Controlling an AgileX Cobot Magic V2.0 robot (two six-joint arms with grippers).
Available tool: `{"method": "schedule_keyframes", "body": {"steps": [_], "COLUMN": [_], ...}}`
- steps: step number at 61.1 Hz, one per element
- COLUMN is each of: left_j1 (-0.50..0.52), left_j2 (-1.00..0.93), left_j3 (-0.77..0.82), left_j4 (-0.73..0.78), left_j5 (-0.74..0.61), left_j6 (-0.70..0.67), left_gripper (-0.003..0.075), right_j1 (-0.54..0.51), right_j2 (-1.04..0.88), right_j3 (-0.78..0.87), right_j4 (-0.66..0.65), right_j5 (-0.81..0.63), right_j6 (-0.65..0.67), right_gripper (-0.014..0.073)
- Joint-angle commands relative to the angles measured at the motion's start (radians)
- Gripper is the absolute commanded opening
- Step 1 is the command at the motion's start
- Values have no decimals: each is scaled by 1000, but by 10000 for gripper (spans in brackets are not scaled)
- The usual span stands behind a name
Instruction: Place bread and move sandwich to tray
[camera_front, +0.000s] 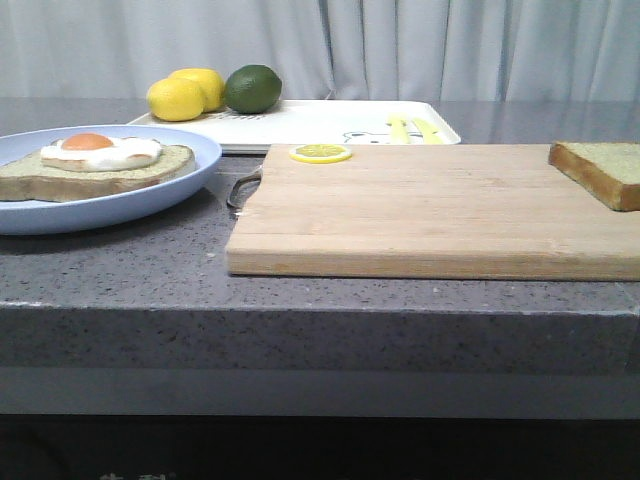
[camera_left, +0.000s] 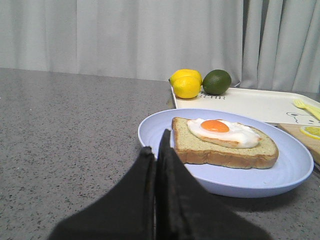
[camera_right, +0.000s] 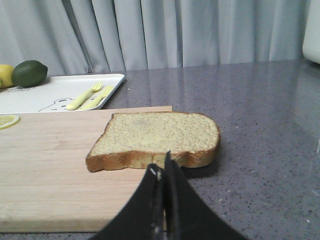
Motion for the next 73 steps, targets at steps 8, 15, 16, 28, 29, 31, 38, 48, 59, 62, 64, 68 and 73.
{"method": "schedule_keyframes", "body": {"steps": [8,15,16,28,29,31,38,48,59,62,64,68,73], "left_j1": [0,0,0,0,0,0,0,0,0,0,0,0,0], "left_j2": [-21,-21,-21,-21,-21,-21,-21,-21,-21,-21,-21,-21,-19], "left_j3": [1,1,1,1,1,1,1,1,-3,-13,-27,-71,-140], "left_j4": [-1,-1,-1,-1,-1,-1,-1,-1,-1,-3,-6,-10,-11], "left_j5": [-90,-90,-90,-90,-90,-90,-90,-93,-103,-103,-96,-80,-45], "left_j6": [-10,-10,-10,-10,-10,-10,-10,-10,-10,-10,-10,-10,-10], "left_gripper": [-20,-20,-20,-20,-20,-20,-20,-20,-20,-20,-20,-20,-20], "right_j1": [-4,-4,-4,-4,-4,-4,-4,-4,-4,-4,-4,-4,-4], "right_j2": [-18,-18,-18,-18,-18,-18,-18,-18,-18,-18,-18,-18,-18], "right_j3": [-3,-3,-3,-3,-3,-3,-3,-3,-4,-4,-7,-31,-90], "right_j4": [-10,-10,-10,-10,-10,-10,-10,-10,-11,-11,-10,6,25], "right_j5": [-77,-77,-77,-77,-77,-77,-77,-82,-61,-60,-58,-35,21], "right_j6": [-3,-3,-3,-3,-3,-3,-3,-3,-3,-3,-3,-3,-3], "right_gripper": [-69,-69,-69,-69,-69,-69,-69,-69,-69,-69,-69,-69,-69]}}
